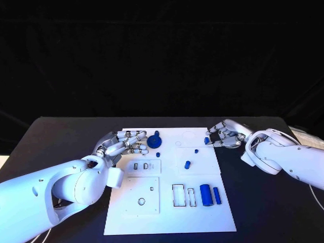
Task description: Assemble the parts on the task board
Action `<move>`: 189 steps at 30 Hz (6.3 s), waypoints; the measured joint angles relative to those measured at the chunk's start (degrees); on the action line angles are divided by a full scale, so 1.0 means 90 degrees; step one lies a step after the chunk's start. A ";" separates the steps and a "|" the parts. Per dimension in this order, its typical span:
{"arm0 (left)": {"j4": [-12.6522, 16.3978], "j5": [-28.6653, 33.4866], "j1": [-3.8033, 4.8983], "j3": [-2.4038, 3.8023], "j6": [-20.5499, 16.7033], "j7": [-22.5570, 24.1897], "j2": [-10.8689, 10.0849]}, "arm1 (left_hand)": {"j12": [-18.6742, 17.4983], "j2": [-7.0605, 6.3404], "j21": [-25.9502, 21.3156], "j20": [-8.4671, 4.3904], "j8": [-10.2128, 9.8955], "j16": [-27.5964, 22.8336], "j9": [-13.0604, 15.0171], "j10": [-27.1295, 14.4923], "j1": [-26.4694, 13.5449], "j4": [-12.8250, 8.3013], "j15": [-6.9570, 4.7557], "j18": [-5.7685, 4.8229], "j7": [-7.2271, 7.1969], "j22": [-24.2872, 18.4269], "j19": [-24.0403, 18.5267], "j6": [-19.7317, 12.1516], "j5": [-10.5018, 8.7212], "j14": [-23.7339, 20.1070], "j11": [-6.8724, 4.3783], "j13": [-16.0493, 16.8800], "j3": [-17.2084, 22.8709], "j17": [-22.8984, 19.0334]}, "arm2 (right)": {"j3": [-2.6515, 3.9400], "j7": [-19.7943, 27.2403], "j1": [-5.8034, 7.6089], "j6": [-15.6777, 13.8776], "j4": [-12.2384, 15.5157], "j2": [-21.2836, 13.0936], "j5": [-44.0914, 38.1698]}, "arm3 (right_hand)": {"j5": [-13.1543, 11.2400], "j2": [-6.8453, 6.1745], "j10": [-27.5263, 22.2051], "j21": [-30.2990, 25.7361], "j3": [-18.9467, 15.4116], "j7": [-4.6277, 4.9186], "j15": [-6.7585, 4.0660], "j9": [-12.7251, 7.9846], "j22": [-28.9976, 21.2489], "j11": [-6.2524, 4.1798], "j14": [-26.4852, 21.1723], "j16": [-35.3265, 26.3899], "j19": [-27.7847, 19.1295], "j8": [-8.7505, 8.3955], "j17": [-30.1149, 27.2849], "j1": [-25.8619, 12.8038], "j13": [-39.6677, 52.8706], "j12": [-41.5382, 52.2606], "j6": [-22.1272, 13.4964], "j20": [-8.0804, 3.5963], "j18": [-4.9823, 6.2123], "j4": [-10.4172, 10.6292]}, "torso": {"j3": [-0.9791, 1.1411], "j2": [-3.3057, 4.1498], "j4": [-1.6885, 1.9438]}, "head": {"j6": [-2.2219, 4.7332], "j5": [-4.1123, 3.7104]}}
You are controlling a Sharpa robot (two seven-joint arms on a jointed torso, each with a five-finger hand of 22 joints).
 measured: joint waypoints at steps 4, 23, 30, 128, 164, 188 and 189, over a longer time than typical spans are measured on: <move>-0.0001 0.0000 0.0000 0.0000 0.0006 -0.0001 0.0004 | 0.0000 0.0000 0.0000 0.0000 0.0000 0.0000 0.0000 0.0000 0.0000 0.0000 0.0000 0.0000 0.0000 0.0001 0.0000 0.0000 0.0000 0.0000 0.0000 0.0000 0.0000 0.0003 | 0.0000 -0.0002 -0.0015 0.0028 -0.0108 0.0075 -0.0007 | -0.0075 0.0078 0.0000 0.0000 0.0036 0.0011 0.0000 0.0000 0.0000 0.0000 0.0000 0.0000 -0.0001 0.0000 0.0000 0.0078 0.0028 0.0000 0.0011 0.0001 0.0000 -0.0036 | -0.0004 -0.0004 0.0001 | -0.0012 -0.0004; -0.0008 0.0000 -0.0002 0.0000 0.0020 -0.0008 0.0013 | 0.0000 0.0000 0.0000 0.0000 0.0000 0.0000 0.0000 0.0000 0.0000 0.0000 0.0000 0.0000 0.0000 0.0005 0.0000 0.0000 0.0000 0.0000 0.0000 0.0000 0.0000 0.0010 | 0.0001 -0.0012 -0.0026 0.0126 -0.0314 0.0256 -0.0032 | -0.0476 0.0348 0.0014 0.0035 0.0334 -0.0019 0.0001 0.0014 0.0049 -0.0015 0.0000 0.0000 -0.0001 0.0050 -0.0002 0.0242 0.0149 0.0091 0.0293 0.0001 0.0000 -0.0191 | -0.0008 -0.0009 -0.0001 | -0.0051 0.0002; -0.0008 0.0000 -0.0002 0.0000 0.0023 -0.0010 0.0012 | 0.0000 0.0000 0.0000 0.0000 0.0000 -0.0026 0.0000 0.0000 0.0000 -0.0018 0.0000 0.0000 0.0000 0.0005 0.0000 0.0000 0.0000 0.0000 0.0000 0.0000 0.0018 0.0019 | 0.0001 -0.0012 -0.0026 0.0175 -0.0341 0.0289 -0.0042 | -0.0505 0.0348 0.0022 0.0035 0.0371 -0.0040 0.0001 0.0020 0.0073 -0.0022 0.0000 0.0000 0.0023 0.0050 -0.0002 0.0243 0.0174 0.0125 0.0386 -0.0023 0.0000 -0.0206 | -0.0008 -0.0010 0.0001 | -0.0057 0.0004; -0.0429 0.0206 0.0043 0.0008 0.0115 0.0027 0.0009 | 0.0000 0.0000 0.0000 0.0000 -0.0022 -0.0050 0.0000 0.0000 0.0000 -0.0035 0.0000 0.0000 0.0000 0.0027 0.0000 0.0000 0.0000 0.0000 0.0000 0.0000 0.0035 0.0070 | -0.0107 -0.3324 -0.0506 -0.0493 0.1562 0.2035 -0.2183 | -0.1157 0.0586 0.0070 -0.0039 0.1045 -0.0208 -0.0205 0.0046 -0.0141 -0.0227 0.0000 -0.0050 0.0008 0.0259 0.0003 -0.0154 0.0353 -0.0123 0.0861 -0.0260 0.0000 -0.0356 | -0.0180 -0.0203 0.0151 | -0.0500 0.0415; -0.0437 0.0221 0.0044 0.0007 0.0115 -0.0001 0.0014 | 0.0000 0.0000 0.0000 0.0000 -0.0021 -0.0075 0.0000 0.0000 0.0000 -0.0052 0.0000 0.0000 0.0000 0.0032 0.0000 0.0000 0.0000 0.0000 0.0000 0.0000 0.0052 0.0086 | -0.0108 -0.3335 -0.0510 -0.0270 0.1533 0.2027 -0.2318 | -0.1066 0.0200 -0.0172 -0.0265 0.0784 -0.0180 -0.0206 0.0040 -0.0496 -0.0194 0.0000 -0.0148 -0.0185 0.0234 0.0000 -0.0569 -0.0415 -0.0724 0.0724 -0.0158 0.0001 -0.0229 | -0.0185 -0.0201 0.0154 | -0.0544 0.0389; -0.0437 0.0225 0.0044 0.0007 0.0118 -0.0021 0.0012 | 0.0000 0.0000 0.0000 0.0000 -0.0021 -0.0075 0.0000 0.0000 0.0000 -0.0052 0.0000 0.0000 0.0000 0.0031 0.0000 0.0000 0.0000 0.0000 0.0000 0.0000 0.0052 0.0084 | -0.0125 -0.3326 -0.0538 -0.0454 0.1513 0.2044 -0.2342 | -0.0574 -0.0144 -0.0600 -0.0469 0.0072 -0.0099 -0.0114 -0.0029 -0.0809 -0.0098 -0.0001 -0.0223 -0.0345 0.0091 -0.0002 -0.0811 -0.0925 -0.1339 0.0393 -0.0090 0.0000 0.0080 | -0.0184 -0.0199 0.0155 | -0.0543 0.0385; -0.0437 0.0225 0.0044 0.0007 0.0118 -0.0022 0.0012 | 0.0000 0.0000 0.0000 0.0000 -0.0021 -0.0075 0.0000 0.0000 0.0000 -0.0052 0.0000 0.0000 0.0000 0.0031 0.0000 0.0000 0.0000 0.0000 0.0000 0.0000 0.0052 0.0084 | -0.0125 -0.3320 -0.0544 -0.0490 0.1529 0.2038 -0.2342 | -0.0574 -0.0145 -0.0624 -0.0490 0.0044 -0.0078 -0.0114 -0.0029 -0.0824 -0.0097 -0.0001 -0.0239 -0.0345 0.0085 -0.0002 -0.0811 -0.0955 -0.1369 0.0371 -0.0090 0.0000 0.0089 | -0.0184 -0.0199 0.0154 | -0.0543 0.0385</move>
